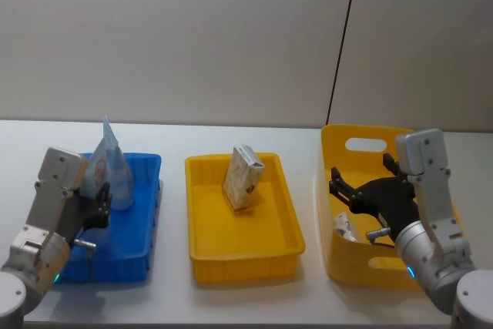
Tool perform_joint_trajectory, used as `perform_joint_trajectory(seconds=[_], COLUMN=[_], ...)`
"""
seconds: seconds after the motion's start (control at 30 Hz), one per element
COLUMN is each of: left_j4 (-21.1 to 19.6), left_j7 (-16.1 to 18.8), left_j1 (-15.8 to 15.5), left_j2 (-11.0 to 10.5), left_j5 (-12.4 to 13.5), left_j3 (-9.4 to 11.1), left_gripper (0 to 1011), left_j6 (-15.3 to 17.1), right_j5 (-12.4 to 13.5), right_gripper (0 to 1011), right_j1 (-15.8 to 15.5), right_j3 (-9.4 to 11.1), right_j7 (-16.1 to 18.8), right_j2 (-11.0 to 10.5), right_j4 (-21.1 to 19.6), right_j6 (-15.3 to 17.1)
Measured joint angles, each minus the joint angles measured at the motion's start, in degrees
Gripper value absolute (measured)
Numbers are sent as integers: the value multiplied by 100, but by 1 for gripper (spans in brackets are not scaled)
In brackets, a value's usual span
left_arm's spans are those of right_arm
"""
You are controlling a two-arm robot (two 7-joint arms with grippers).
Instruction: Bimanual collaborative sorting of washing and personal care products
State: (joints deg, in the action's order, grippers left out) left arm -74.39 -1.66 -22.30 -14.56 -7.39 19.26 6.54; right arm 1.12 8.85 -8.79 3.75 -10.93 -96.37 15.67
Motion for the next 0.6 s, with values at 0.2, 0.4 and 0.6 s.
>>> perform_joint_trajectory(seconds=[0.2, 0.4, 0.6], left_j4=[-248, -527, -728], left_j7=[-83, -288, -562], left_j1=[18, 16, -10], left_j2=[-38, -114, -179], left_j5=[12, -20, -116], left_j3=[-55, -93, -108], left_gripper=[277, 277, 277], left_j6=[-243, -441, -583], right_j5=[0, 0, 0], right_gripper=[1004, 1004, 1004], right_j1=[0, 0, 0], right_j3=[0, 0, 0], right_j7=[0, 0, 0], right_j2=[0, 0, 0], right_j4=[0, 0, 0], right_j6=[0, 0, 0])
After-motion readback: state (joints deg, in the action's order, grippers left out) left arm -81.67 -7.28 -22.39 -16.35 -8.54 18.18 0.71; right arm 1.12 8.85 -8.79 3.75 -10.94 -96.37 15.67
